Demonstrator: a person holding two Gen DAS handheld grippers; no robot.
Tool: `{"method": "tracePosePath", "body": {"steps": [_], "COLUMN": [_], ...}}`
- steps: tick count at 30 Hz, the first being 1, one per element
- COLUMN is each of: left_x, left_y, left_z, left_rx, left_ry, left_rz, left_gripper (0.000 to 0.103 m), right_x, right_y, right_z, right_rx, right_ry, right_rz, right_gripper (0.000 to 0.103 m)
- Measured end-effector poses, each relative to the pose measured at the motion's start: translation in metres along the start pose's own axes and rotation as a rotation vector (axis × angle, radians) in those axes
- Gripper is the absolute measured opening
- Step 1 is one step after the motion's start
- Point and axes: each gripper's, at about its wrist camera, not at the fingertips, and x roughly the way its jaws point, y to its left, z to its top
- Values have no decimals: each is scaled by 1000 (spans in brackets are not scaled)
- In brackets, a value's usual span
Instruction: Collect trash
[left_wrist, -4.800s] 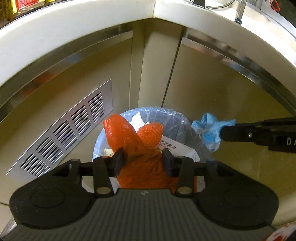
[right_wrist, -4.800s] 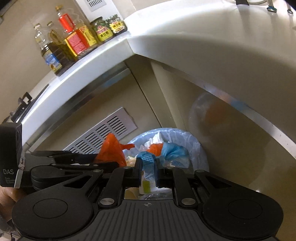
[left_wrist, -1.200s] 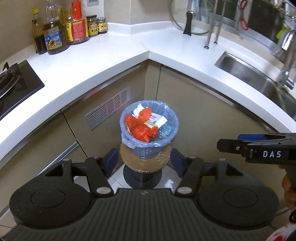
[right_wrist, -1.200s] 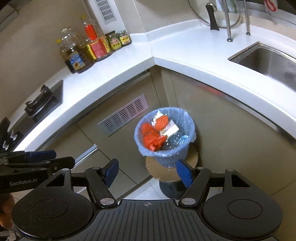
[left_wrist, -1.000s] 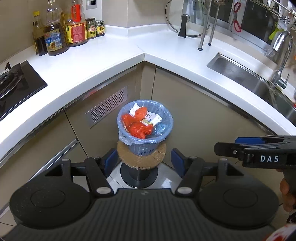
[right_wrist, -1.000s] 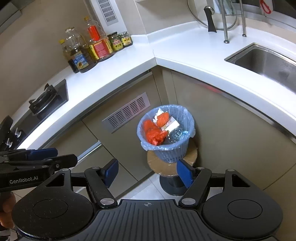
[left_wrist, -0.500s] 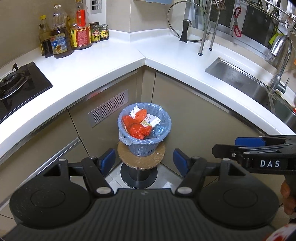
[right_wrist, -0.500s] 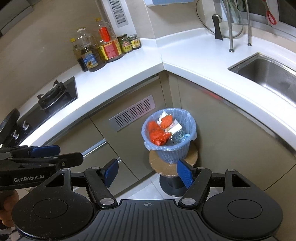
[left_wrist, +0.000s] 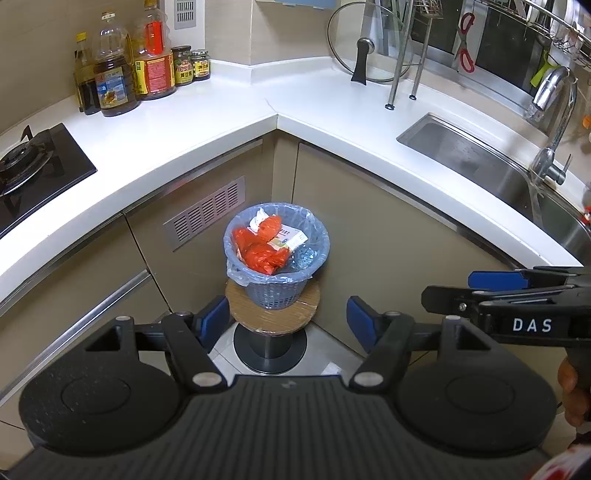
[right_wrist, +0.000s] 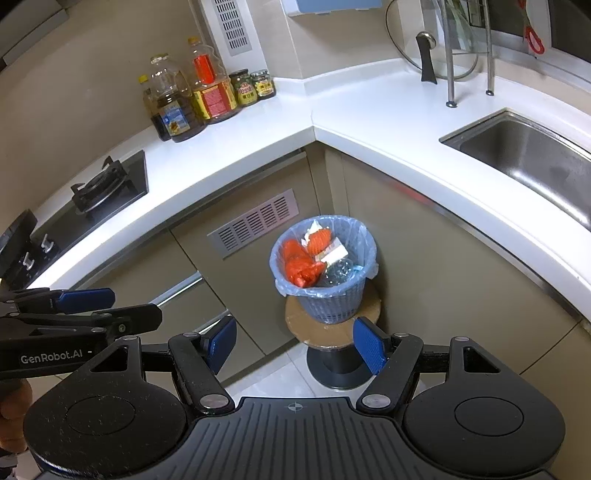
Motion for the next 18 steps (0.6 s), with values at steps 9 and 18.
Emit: {"method": "tracePosePath", "body": {"steps": [9,18], "left_x": [-4,-5], "left_y": [0,2], "left_z": [-1,-2], "left_rx": [4,4], "left_ry": [-3,-4], "left_rz": [-8,-10], "left_gripper": [68,68], "right_x": [-2,-3], "right_y": [1,3], "right_z": [-2,-3], "right_rx": [-3,-8], "right_ry": [-1,-6], "right_rz": [1,5], "right_gripper": [70,70]}}
